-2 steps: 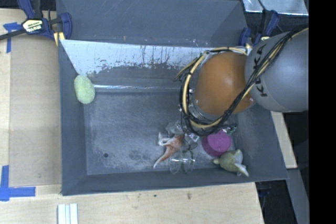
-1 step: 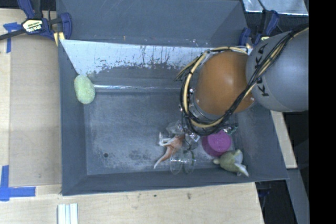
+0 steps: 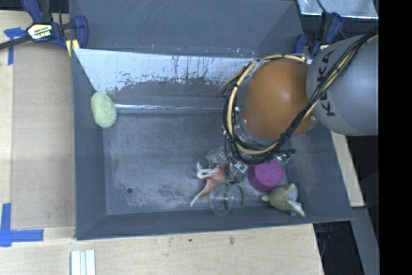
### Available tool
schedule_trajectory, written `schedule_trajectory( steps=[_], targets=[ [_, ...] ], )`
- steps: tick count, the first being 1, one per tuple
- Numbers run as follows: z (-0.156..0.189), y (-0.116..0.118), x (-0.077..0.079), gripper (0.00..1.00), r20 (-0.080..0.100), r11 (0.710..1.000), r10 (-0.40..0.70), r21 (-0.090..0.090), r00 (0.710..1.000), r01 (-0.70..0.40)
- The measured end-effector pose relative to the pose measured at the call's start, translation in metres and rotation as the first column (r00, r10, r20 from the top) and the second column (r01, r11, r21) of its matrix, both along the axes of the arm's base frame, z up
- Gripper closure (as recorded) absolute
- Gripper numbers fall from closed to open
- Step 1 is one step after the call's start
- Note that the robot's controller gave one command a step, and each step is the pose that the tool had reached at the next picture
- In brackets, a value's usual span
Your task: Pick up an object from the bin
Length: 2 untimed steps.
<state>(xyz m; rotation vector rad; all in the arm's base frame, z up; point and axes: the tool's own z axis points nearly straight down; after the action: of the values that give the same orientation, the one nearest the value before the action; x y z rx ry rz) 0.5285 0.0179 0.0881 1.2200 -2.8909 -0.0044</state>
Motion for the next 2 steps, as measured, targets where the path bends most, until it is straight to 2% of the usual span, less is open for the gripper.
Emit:
schedule_trajectory(
  steps=[2],
  targets=[
    [0.041,0.0,0.002,1.0,0.005,1.0,-0.002,0.0,1.0,0.002]
  ],
)
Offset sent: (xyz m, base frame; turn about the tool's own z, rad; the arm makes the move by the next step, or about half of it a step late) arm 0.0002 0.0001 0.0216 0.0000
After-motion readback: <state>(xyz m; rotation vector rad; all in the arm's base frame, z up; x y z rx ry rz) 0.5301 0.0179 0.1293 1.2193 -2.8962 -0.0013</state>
